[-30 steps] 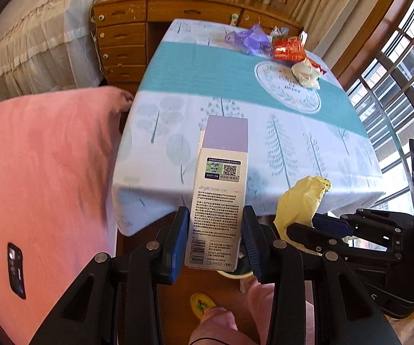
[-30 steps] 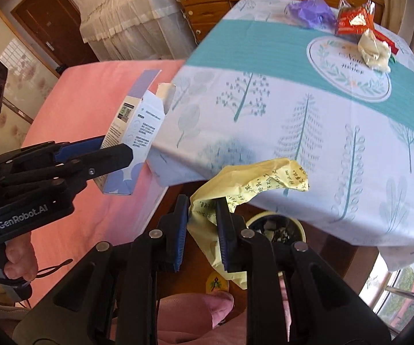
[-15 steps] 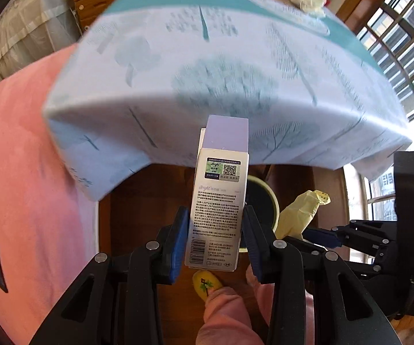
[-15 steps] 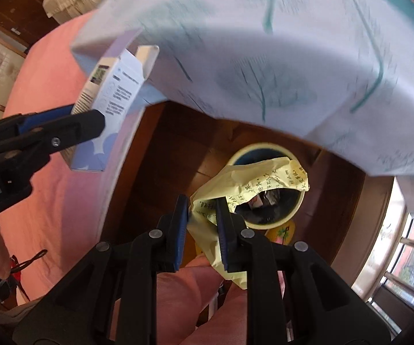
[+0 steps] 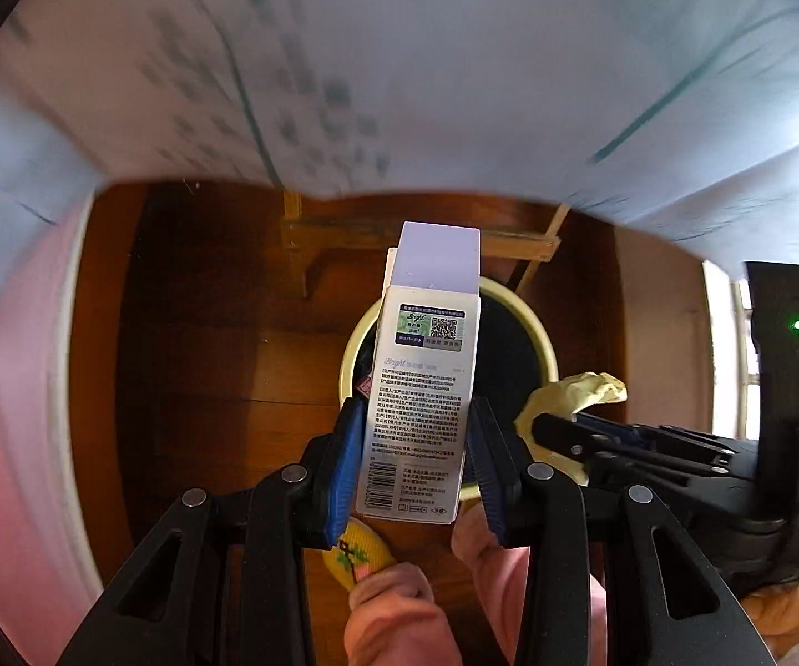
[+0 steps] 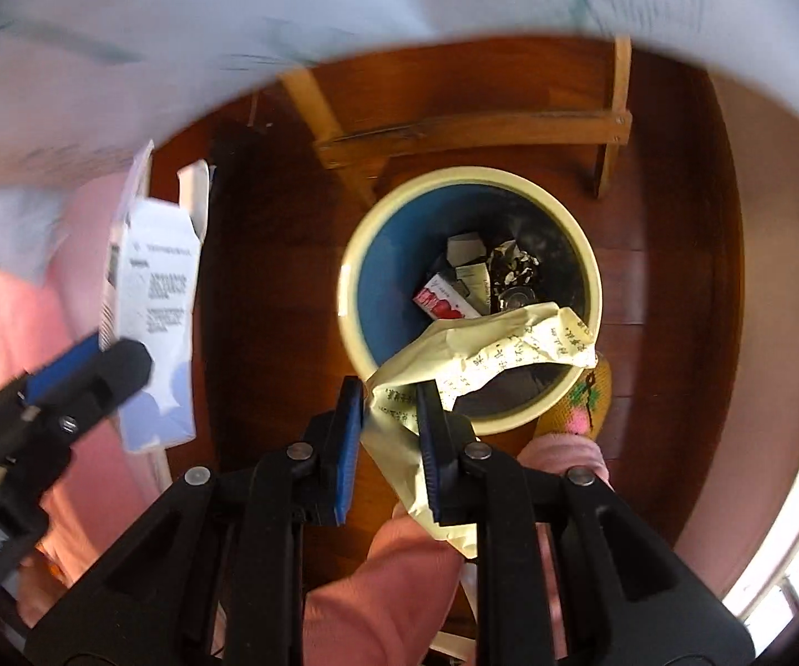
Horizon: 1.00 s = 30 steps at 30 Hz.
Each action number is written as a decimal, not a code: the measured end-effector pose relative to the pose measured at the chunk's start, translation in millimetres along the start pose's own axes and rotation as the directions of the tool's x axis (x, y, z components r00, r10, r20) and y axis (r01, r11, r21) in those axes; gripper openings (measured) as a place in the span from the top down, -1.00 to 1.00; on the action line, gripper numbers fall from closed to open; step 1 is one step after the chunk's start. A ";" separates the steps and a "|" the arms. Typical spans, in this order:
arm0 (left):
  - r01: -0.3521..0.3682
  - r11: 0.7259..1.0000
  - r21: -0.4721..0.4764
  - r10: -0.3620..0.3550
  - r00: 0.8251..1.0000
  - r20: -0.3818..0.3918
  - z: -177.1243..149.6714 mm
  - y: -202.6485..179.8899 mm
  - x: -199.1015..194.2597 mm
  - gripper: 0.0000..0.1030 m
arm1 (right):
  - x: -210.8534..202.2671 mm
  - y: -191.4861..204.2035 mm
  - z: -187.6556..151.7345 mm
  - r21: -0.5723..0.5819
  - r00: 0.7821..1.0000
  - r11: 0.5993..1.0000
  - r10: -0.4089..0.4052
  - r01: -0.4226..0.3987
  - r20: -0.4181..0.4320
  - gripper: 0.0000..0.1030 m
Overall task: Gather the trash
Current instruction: 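Open both tools over the bin to drop the box and paper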
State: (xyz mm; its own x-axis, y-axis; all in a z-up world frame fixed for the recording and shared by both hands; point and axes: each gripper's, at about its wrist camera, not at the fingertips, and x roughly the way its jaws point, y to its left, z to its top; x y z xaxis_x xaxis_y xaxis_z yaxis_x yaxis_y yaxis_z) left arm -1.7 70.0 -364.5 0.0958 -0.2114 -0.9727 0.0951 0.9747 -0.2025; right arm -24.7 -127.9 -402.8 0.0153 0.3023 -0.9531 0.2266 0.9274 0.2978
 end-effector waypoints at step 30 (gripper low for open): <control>-0.040 0.999 -0.025 0.040 0.999 -0.006 -6.2 -2.7 33.3 -0.45 | 40.7 -43.7 23.4 0.113 0.994 0.990 0.078 -0.086 0.073 0.23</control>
State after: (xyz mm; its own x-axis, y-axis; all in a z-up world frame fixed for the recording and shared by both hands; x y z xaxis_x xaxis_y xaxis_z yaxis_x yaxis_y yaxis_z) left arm -4.8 60.8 -397.1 0.0933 -0.1719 -0.9807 0.0659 0.9839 -0.1662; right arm -11.1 -161.3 -455.9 0.1044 0.3566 -0.9284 0.3327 0.8672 0.3705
